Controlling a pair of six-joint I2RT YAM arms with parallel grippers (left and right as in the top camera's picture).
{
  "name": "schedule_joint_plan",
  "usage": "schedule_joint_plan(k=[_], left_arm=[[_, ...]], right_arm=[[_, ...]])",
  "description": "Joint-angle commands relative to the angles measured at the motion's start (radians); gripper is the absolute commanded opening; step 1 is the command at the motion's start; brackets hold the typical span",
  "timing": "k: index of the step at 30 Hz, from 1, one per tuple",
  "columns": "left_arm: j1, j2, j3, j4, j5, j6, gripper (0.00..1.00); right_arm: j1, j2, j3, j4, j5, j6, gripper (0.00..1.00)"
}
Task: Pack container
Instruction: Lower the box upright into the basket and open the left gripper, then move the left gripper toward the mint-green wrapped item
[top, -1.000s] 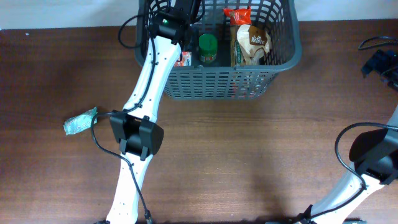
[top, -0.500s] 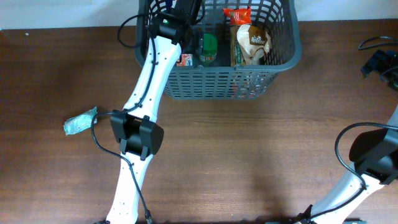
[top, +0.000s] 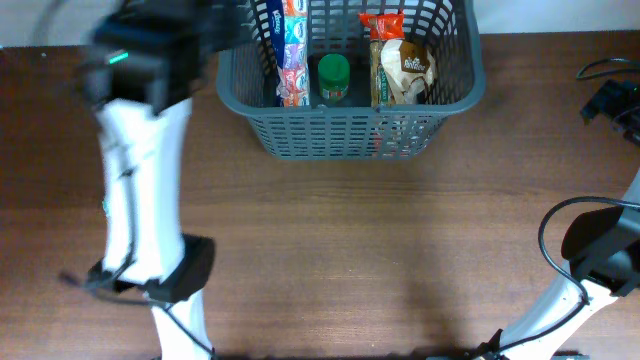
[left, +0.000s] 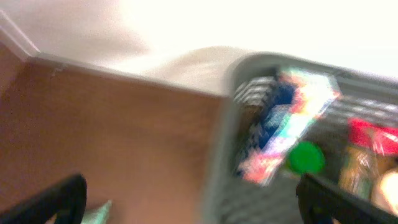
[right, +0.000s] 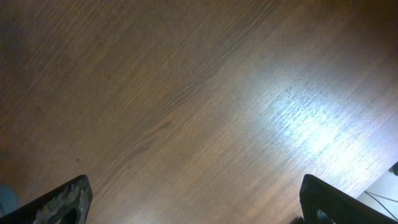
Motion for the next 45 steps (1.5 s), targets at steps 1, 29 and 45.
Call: schedule_joint_plan(k=[1,29,45], left_arm=[[0.093,-0.026,-0.005,-0.127,-0.063,-0.251,0.99],[0.543,-0.038,-1.035,0.142,0.233,-0.975,0.99],[0.586,-0.037,-1.366,0.408,0.217,-0.975,0.99]], right_arm=[[-0.006,0.003,-0.004,0.001,0.019,0.009,0.99],[-0.006,0.003,-0.004,0.001,0.019,0.009,0.99],[-0.006,0.003,-0.004,0.001,0.019,0.009,0.99]])
